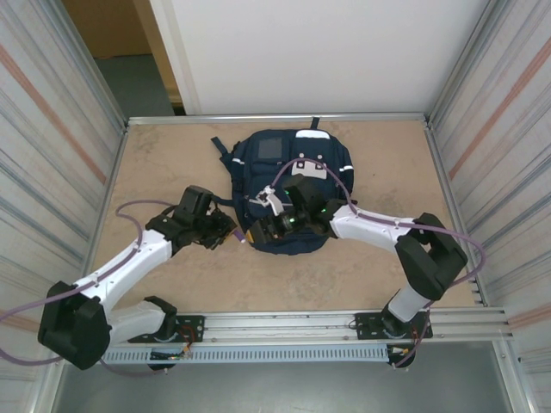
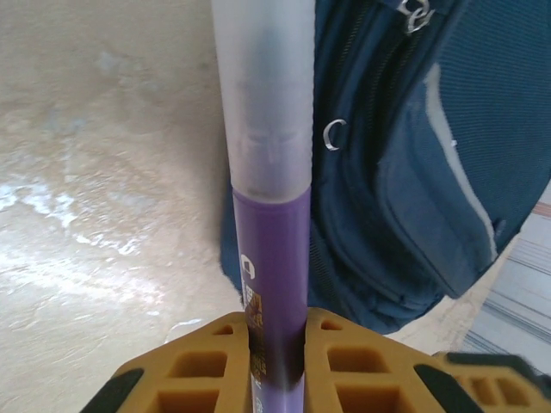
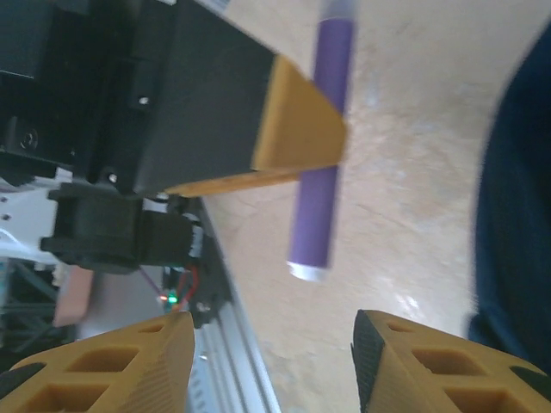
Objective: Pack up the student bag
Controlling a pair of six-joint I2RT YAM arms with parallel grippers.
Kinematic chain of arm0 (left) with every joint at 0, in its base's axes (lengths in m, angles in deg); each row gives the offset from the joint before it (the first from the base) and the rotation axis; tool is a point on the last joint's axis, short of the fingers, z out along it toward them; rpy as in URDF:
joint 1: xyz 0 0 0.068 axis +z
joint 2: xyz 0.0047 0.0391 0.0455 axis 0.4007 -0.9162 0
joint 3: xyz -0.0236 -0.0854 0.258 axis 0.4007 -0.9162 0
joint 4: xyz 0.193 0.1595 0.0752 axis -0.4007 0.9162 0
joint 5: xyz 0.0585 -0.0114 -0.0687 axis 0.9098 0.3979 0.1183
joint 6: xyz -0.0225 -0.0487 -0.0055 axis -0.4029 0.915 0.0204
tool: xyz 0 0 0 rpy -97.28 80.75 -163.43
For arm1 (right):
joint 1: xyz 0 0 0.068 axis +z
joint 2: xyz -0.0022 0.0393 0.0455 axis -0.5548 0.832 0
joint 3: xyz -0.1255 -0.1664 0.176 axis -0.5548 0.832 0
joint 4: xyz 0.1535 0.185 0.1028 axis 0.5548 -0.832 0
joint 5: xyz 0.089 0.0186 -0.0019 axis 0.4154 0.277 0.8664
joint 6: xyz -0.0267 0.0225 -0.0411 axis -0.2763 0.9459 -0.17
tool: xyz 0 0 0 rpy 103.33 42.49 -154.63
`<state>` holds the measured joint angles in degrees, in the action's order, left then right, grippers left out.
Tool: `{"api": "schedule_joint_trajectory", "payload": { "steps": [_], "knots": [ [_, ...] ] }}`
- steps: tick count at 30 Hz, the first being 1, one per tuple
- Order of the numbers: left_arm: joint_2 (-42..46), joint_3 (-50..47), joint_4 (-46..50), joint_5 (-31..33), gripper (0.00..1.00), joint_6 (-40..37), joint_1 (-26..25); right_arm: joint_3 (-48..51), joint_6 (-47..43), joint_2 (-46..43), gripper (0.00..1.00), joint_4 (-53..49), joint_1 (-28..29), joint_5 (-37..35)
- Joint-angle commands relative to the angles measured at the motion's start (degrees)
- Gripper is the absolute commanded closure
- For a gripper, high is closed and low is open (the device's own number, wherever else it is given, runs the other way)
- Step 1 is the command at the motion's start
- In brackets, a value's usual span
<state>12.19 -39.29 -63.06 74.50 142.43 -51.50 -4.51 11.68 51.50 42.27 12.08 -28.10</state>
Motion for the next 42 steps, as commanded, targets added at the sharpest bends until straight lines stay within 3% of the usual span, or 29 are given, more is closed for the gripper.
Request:
{"api": "schedule_joint_trajectory", "payload": {
  "steps": [1,11,16,22,31,36,42],
  "knots": [
    [-0.8,2.7,-3.6,-2.3,0.84,0.3,-0.3,-2.0,8.6,2.8,0.49,5.2,0.6,1.5],
    [-1.1,3.0,-7.0,-6.2,0.84,3.9,-2.6,-6.3,3.7,5.3,0.58,-1.4,1.4,-4.0],
    [-1.1,1.7,-8.3,-6.8,0.83,5.3,-2.7,-6.0,4.2,5.2,0.79,-1.8,0.3,-3.9],
    [-1.1,2.9,-6.5,-6.5,0.68,1.2,-2.6,-5.3,-0.3,1.3,0.88,-7.6,-2.8,-4.9],
    [-5.5,2.8,-7.0,-5.9,0.59,-1.0,-2.9,-2.7,-12.6,-10.9,0.89,-19.7,-11.4,-16.0],
    [-10.0,4.1,-11.2,-4.2,0.57,-1.1,-3.2,0.6,-14.3,-18.3,0.89,-20.6,-15.8,-21.4],
    [-16.8,8.4,-13.0,-3.3,0.58,-4.2,-3.1,4.5,-16.6,-25.2,0.89,-18.9,-16.6,-27.1]
  ]
}}
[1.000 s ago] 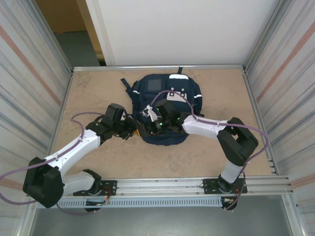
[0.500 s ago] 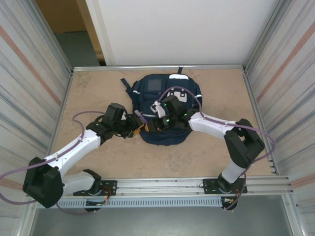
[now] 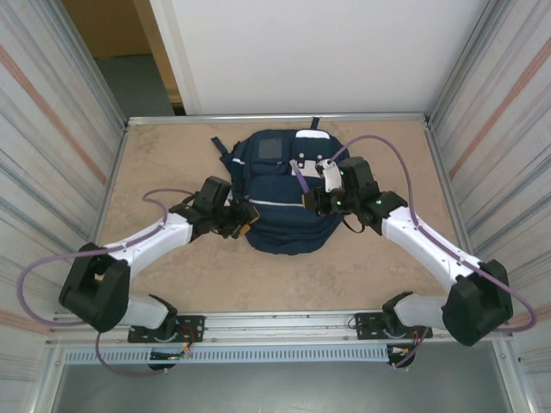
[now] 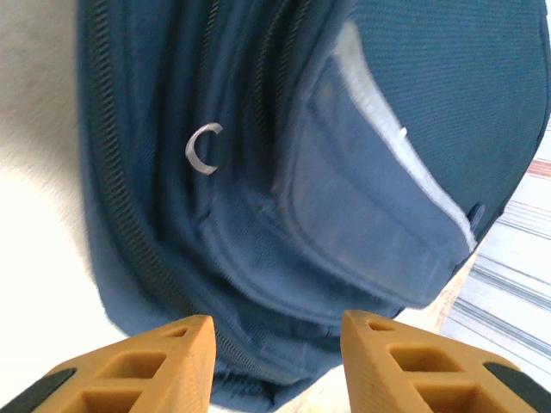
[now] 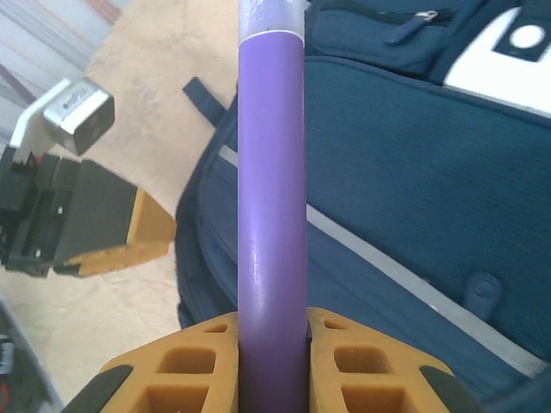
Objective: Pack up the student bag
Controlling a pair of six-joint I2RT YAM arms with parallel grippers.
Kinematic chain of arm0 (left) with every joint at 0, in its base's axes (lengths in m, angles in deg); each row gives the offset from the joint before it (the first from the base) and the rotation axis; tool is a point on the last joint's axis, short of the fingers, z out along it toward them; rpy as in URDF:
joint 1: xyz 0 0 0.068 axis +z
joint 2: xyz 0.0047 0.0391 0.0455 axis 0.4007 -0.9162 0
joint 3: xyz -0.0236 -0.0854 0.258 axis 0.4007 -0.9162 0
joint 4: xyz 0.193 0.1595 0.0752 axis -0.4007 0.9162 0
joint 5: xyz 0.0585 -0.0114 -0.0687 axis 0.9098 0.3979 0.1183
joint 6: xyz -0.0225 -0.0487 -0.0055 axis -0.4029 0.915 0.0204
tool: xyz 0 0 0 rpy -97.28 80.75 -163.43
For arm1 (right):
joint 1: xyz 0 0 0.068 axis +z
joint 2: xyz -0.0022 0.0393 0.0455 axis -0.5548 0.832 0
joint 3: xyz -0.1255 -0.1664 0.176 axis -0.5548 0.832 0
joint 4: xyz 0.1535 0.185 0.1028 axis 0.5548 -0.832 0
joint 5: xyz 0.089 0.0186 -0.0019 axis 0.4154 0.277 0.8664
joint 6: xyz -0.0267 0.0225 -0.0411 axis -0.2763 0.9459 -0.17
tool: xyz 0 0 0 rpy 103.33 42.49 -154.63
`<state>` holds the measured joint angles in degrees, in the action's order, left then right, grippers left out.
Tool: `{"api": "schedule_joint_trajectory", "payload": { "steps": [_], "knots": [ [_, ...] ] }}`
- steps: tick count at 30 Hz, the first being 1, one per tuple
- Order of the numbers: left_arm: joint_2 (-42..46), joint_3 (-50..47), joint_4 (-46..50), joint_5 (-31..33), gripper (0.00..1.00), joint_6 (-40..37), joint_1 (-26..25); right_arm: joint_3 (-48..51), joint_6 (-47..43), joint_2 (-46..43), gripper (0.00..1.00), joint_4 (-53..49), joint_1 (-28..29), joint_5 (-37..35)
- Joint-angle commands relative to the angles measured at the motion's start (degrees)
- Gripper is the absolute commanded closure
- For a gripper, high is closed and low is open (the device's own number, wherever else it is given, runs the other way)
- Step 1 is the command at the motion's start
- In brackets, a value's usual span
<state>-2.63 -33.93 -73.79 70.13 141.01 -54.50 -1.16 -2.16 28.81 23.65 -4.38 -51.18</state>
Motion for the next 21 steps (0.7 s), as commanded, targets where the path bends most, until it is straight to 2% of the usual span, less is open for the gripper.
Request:
{"api": "schedule_joint_trajectory", "payload": {
  "steps": [1,8,15,18,21],
  "knots": [
    [-2.7,3.3,-3.1,1.1,0.58,-2.9,-0.1,1.1,-3.0,-2.9,0.89,-0.5,-0.2,-3.9],
    [-8.2,7.2,-4.0,5.0,0.6,-5.6,-0.1,1.8,-4.3,-4.6,0.89,-0.6,-0.5,-4.2],
    [-13.1,8.5,-5.9,3.9,0.61,-5.0,0.0,2.1,-4.6,-5.8,0.89,0.0,-0.8,-4.1],
    [-11.4,9.3,-0.9,5.9,0.59,-4.6,-0.4,2.1,-4.7,-6.1,0.89,-0.7,-0.8,-4.0],
    [-8.4,10.6,9.2,14.3,0.55,-5.9,-0.9,3.6,-4.7,-6.5,0.89,0.9,-0.9,-3.9]
  ]
}}
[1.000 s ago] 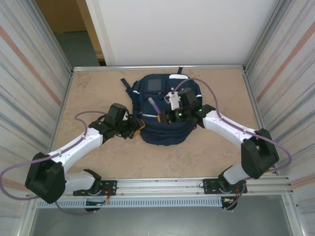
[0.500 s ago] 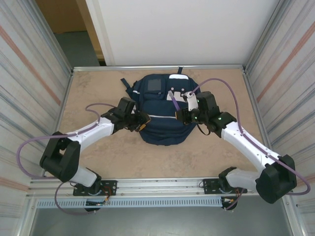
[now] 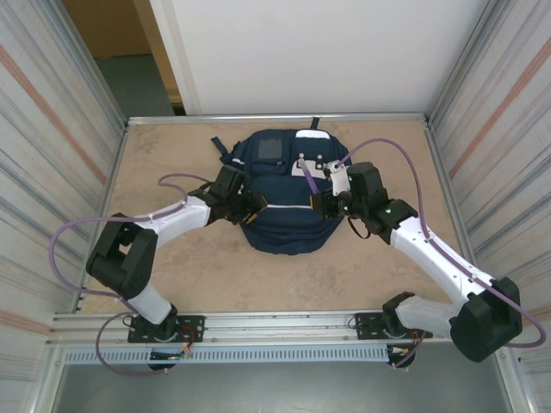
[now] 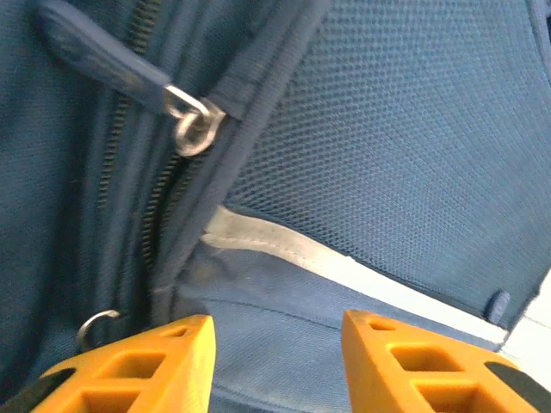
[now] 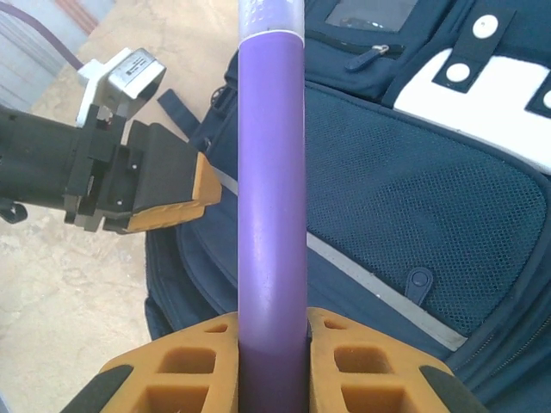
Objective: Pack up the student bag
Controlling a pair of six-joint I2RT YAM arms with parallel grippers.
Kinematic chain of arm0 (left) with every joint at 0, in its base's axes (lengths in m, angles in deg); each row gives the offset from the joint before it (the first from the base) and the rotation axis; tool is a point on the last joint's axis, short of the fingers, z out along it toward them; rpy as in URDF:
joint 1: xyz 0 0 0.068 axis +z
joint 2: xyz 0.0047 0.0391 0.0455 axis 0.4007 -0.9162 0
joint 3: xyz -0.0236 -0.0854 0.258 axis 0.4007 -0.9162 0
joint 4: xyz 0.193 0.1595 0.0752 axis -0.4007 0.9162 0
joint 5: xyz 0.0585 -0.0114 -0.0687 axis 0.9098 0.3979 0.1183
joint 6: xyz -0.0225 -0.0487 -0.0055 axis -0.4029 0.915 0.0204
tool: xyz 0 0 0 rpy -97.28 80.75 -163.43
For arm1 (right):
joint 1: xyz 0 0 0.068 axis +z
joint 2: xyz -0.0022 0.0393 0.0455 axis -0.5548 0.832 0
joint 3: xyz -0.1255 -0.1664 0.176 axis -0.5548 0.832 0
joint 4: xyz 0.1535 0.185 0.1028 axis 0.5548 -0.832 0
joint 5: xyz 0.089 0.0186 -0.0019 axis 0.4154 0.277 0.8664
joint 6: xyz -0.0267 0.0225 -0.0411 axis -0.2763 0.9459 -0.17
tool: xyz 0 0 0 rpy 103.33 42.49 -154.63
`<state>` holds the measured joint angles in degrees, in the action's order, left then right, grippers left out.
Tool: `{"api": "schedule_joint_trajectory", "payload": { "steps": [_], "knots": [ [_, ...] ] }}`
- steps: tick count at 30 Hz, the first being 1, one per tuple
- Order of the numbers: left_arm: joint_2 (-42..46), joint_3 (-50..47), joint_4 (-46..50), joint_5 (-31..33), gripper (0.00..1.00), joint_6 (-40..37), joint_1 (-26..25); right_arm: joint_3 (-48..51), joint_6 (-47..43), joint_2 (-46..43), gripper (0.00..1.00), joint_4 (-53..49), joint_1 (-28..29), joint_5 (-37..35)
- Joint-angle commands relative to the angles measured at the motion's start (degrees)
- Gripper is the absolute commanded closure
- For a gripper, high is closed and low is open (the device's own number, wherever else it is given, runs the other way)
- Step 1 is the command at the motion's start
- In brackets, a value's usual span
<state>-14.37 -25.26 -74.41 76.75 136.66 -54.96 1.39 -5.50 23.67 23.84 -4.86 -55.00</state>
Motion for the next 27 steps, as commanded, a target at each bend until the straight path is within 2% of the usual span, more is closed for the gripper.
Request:
{"api": "schedule_joint_trajectory", "payload": {
  "steps": [1,2,6,10,14,15,17,19,21,24,27],
  "knots": [
    [4.1,1.3,10.5,9.6,0.53,-1.8,-0.1,0.9,-1.2,-1.2,0.89,0.6,-0.3,0.1],
    [4.5,0.4,9.7,9.2,0.53,-2.0,0.5,0.9,-1.0,-1.0,0.89,0.6,-0.4,0.2],
    [2.3,-1.1,0.3,1.1,0.53,-4.7,2.1,1.6,0.0,-0.1,0.89,3.5,-0.4,1.0],
    [-2.7,3.5,-0.1,-4.4,0.56,-8.0,2.1,-1.1,0.2,1.5,0.89,2.2,-0.1,1.6],
    [-4.6,5.2,0.1,-5.3,0.59,-9.7,2.2,-1.0,0.4,1.5,0.9,4.0,-0.1,1.1],
    [-4.6,5.3,0.4,-5.6,0.63,-9.9,2.5,-1.4,0.5,1.5,0.9,3.9,-0.1,1.3],
    [-3.9,5.1,0.1,-7.0,0.82,-10.1,3.2,-1.7,0.5,1.2,0.9,3.6,0.1,1.3],
    [-2.1,4.8,0.1,-8.0,0.9,-10.5,3.9,-0.8,-0.6,0.7,0.89,4.5,0.4,2.1],
    [0.6,5.3,2.0,-8.2,0.94,-11.7,4.5,0.5,-5.7,0.2,0.89,5.5,1.2,5.1],
    [4.2,6.5,5.3,-8.9,0.99,-11.4,5.9,2.1,-18.2,-2.4,0.89,4.9,5.4,4.9],
    [5.9,6.9,4.6,-12.7,1.0,-8.5,7.7,4.1,-29.6,-3.5,0.9,5.4,9.7,4.3]
  ]
}}
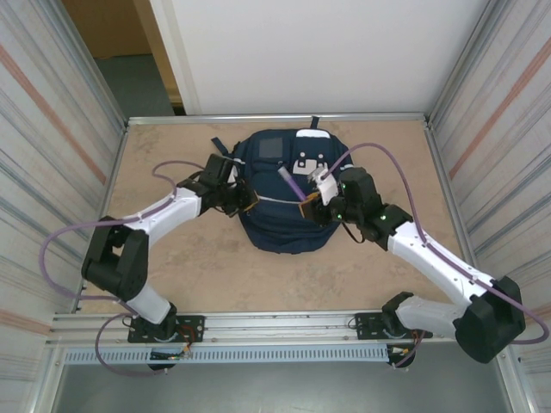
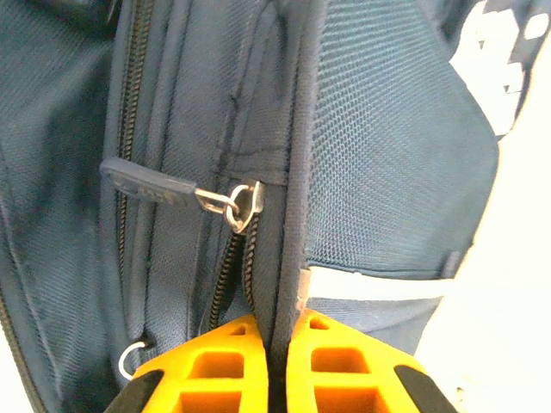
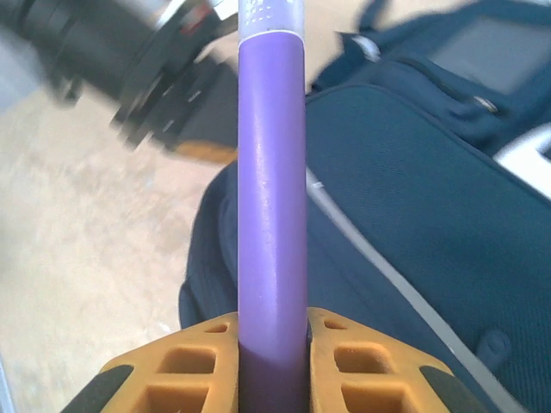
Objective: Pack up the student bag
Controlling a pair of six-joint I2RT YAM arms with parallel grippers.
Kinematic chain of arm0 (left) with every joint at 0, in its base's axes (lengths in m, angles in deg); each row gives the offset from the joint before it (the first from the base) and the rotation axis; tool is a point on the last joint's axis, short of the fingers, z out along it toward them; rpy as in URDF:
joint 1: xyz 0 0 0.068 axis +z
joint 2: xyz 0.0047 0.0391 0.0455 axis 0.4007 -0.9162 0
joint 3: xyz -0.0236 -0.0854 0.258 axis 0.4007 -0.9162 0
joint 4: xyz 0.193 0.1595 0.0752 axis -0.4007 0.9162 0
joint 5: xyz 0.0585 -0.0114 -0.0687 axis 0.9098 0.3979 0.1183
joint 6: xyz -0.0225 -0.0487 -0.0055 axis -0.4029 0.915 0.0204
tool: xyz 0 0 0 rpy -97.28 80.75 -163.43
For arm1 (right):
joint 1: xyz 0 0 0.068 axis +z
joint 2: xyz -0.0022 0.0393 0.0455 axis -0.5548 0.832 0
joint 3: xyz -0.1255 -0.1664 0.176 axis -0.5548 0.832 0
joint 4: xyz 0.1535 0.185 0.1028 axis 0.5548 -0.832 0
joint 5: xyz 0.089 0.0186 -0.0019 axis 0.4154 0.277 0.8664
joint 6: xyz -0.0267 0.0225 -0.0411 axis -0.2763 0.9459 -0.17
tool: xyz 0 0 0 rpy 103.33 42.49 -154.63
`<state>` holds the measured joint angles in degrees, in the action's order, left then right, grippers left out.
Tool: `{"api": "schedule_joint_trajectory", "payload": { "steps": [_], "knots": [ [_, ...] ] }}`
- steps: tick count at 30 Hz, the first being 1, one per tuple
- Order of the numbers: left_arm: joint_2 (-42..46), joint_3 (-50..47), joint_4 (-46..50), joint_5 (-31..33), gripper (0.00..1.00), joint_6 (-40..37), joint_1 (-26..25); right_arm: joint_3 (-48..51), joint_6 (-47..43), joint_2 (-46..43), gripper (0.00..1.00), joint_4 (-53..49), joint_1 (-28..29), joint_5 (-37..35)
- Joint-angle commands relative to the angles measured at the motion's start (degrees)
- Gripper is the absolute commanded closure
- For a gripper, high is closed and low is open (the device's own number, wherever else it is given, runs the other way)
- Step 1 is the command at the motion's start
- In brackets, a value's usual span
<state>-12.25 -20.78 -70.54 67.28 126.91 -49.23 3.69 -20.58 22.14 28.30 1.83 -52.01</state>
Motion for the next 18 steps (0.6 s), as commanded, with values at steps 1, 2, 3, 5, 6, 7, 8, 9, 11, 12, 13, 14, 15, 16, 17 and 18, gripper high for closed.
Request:
{"api": "schedule_joint_trajectory", "payload": {
  "steps": [1,2,3,5,6,7,8,9,11,12,13,14,15,16,17,18],
  "knots": [
    [3.8,2.4,0.1,-4.9,1.0,2.4,2.6,1.5,-17.8,-1.5,0.9,0.0,4.2,1.5],
    [3.7,2.3,-0.7,-6.5,1.0,3.9,3.1,0.8,-21.8,-0.4,0.89,-2.4,5.9,1.1],
    [3.6,2.2,-1.7,-8.0,1.0,5.7,3.4,-0.4,-24.5,1.0,0.89,-5.0,7.4,-0.4],
    [3.2,1.9,-2.7,-10.0,1.0,8.7,3.9,-2.5,-26.5,4.4,0.89,-9.3,8.7,-3.2],
    [3.1,1.7,-3.5,-10.8,1.0,9.8,4.1,-3.0,-27.9,6.1,0.89,-10.8,8.7,-3.9],
    [3.2,1.3,-3.6,-10.9,1.0,10.7,4.1,-3.1,-29.1,7.5,0.89,-11.5,8.6,-4.6],
    [3.5,0.7,-3.6,-10.4,1.0,11.7,4.2,-3.4,-30.3,9.0,0.89,-12.1,8.7,-6.1],
    [4.1,-0.3,-4.0,-10.1,1.0,13.1,4.3,-4.1,-30.7,10.4,0.89,-12.9,8.6,-7.6],
    [5.5,-2.6,-6.5,-10.5,1.0,17.1,5.0,-5.4,-30.7,12.6,0.89,-14.3,8.5,-10.5],
    [6.3,-3.8,-8.5,-10.9,1.0,18.7,5.3,-5.5,-29.9,13.5,0.89,-14.1,8.2,-12.1],
    [7.4,-5.1,-10.5,-10.9,1.0,20.5,5.5,-5.5,-28.5,14.5,0.9,-13.3,7.5,-13.4],
    [8.6,-5.7,-11.4,-10.6,1.0,20.9,5.5,-5.6,-26.5,15.6,0.9,-12.4,6.5,-13.9],
    [9.3,-5.7,-11.0,-10.1,1.0,20.4,5.4,-5.6,-24.4,16.4,0.9,-11.5,5.4,-14.7],
    [10.0,-5.2,-9.4,-9.9,1.0,19.4,5.5,-5.8,-21.8,17.1,0.91,-10.7,4.4,-16.0],
    [10.4,-4.9,-8.0,-9.8,1.0,18.5,5.5,-5.7,-19.3,17.2,0.91,-9.7,3.5,-17.1],
    [10.8,-4.9,-7.3,-10.0,1.0,18.0,5.5,-5.3,-17.6,16.9,0.91,-8.7,2.9,-17.8]
  ]
}}
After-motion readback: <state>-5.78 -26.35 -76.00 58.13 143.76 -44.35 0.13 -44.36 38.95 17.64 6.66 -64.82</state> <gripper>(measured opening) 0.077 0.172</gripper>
